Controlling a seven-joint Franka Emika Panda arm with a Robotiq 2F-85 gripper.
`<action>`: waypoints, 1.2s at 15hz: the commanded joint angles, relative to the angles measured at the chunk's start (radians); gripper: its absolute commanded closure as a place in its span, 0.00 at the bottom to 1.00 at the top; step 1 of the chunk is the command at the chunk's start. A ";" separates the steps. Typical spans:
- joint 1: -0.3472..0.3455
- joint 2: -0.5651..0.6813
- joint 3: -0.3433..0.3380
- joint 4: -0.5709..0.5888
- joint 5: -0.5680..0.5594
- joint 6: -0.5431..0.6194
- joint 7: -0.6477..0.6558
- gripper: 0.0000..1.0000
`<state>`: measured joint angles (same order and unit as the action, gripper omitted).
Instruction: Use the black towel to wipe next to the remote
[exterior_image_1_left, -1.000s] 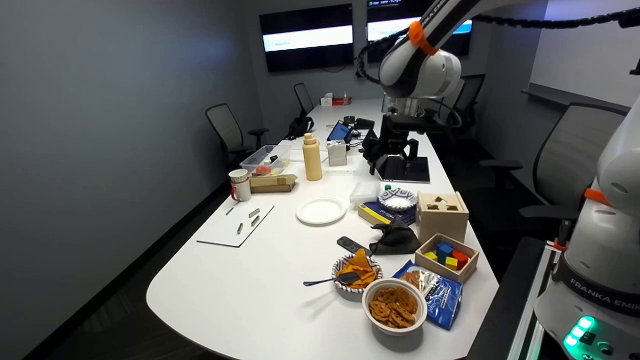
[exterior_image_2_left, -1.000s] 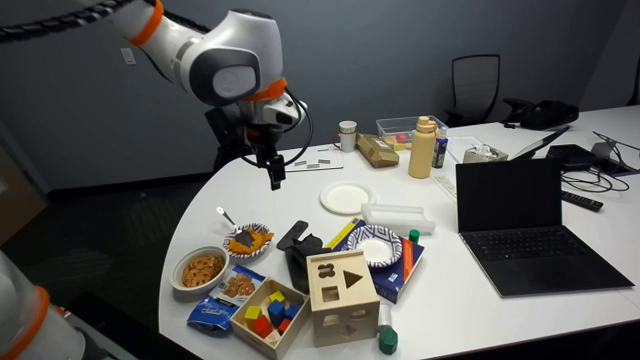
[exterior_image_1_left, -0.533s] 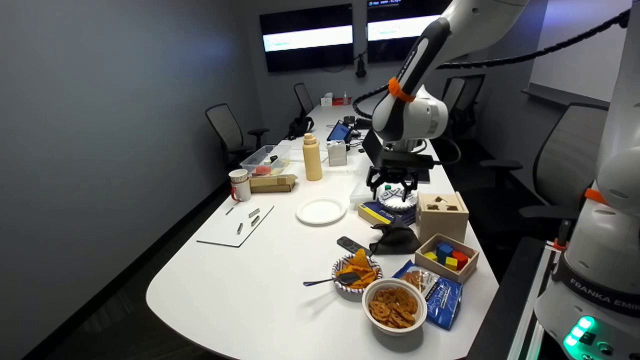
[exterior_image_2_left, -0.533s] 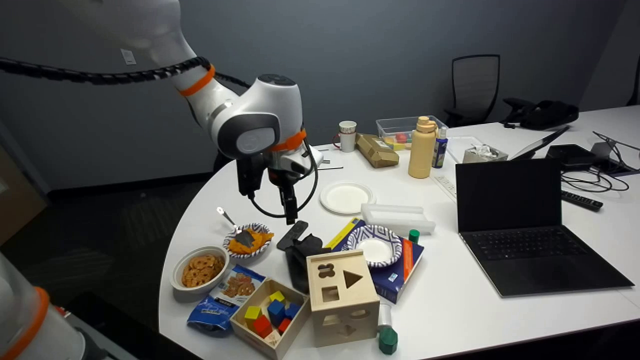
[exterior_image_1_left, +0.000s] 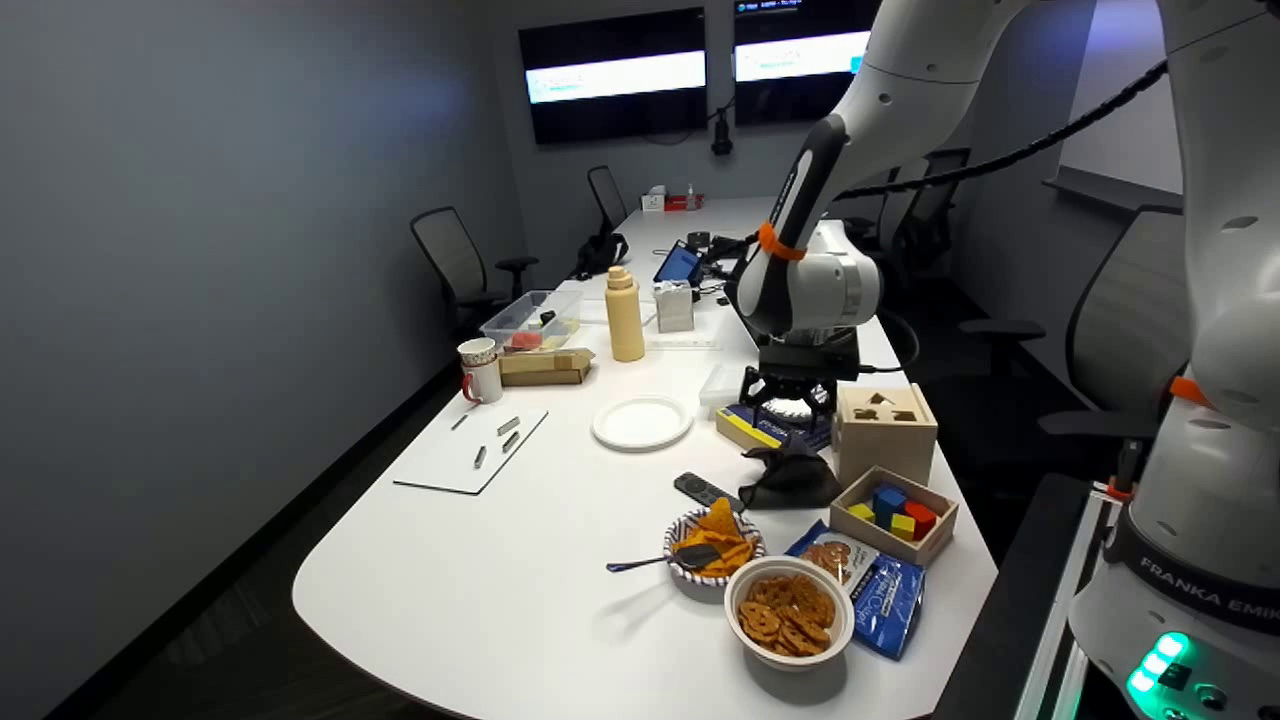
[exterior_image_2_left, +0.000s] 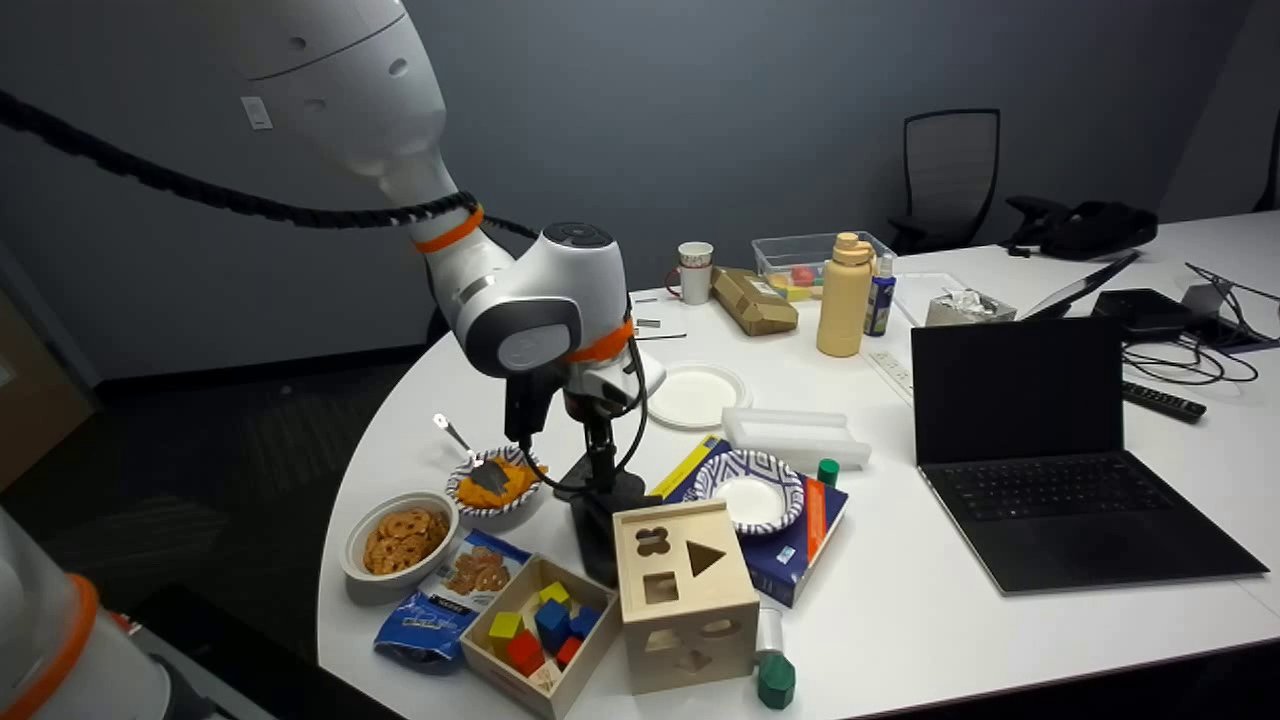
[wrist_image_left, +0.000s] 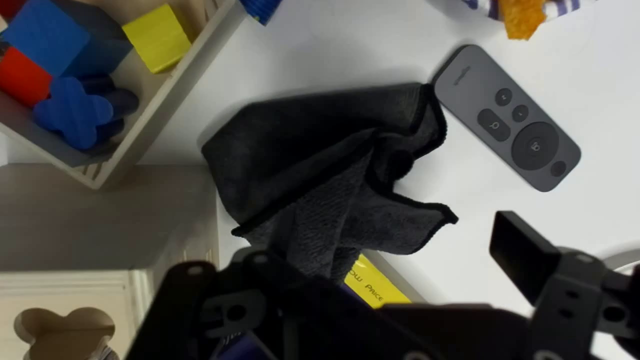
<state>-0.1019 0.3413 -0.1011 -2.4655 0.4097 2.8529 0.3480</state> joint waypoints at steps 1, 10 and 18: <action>-0.020 0.106 0.013 0.079 0.024 0.018 0.021 0.00; -0.015 0.228 -0.017 0.179 -0.001 -0.053 0.076 0.57; -0.004 0.239 -0.021 0.218 -0.004 -0.119 0.102 1.00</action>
<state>-0.1205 0.5863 -0.1192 -2.2741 0.4107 2.7729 0.4249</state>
